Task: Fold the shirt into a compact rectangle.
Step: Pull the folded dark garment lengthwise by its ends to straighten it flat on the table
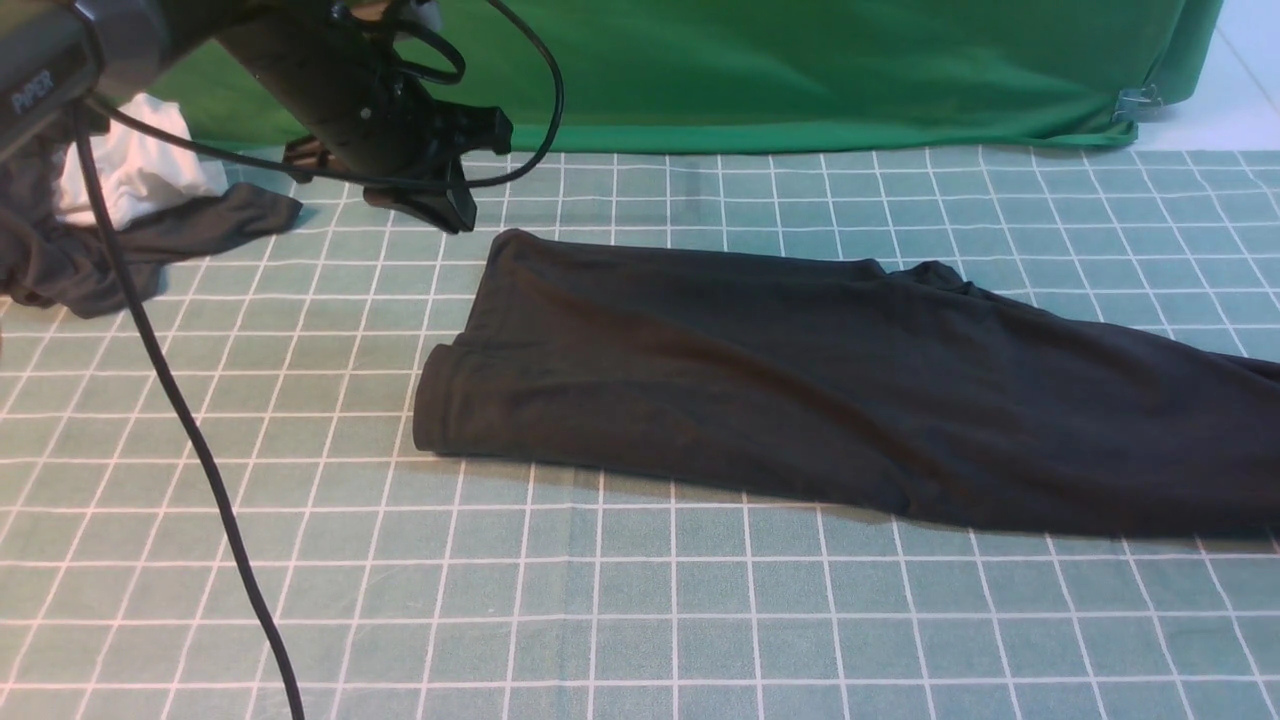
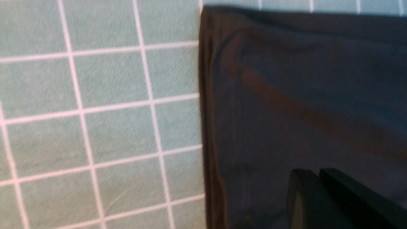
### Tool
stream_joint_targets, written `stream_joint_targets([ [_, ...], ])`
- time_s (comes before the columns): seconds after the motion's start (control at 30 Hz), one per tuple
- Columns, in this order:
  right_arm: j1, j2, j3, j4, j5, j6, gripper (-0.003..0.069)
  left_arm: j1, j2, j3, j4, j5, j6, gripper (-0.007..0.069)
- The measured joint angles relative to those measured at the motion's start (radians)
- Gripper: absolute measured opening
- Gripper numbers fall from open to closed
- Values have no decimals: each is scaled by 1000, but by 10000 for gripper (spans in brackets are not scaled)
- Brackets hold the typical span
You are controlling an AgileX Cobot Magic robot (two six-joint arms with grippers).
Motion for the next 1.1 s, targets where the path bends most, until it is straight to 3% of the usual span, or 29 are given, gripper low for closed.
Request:
stream_joint_targets([
  [0.13,-44,-24,70,5,1,24,477,0,0,0,26,9,0,12],
  [0.33,-64,-26,180,74,-163,14,460,0,0,0,28,-10,0,12],
  [0.43,-54,-25,207,106,-248,-39,332,0,0,0,28,-15,0,12],
  [0.53,-50,-25,208,113,-284,-88,113,0,0,0,28,-15,1,12],
  [0.63,-53,-25,203,114,-293,-106,40,0,0,0,28,-15,1,12],
  [0.8,-79,-25,149,117,-289,-110,26,0,-3,0,28,-7,-12,12],
  [0.97,-108,-17,131,87,-305,-113,45,7,-28,0,22,98,-25,12],
  [1.03,-108,-6,131,72,-310,-112,74,8,-30,1,22,114,-27,12],
  [1.1,-110,21,131,56,-324,-109,171,9,-32,23,19,122,-36,12],
])
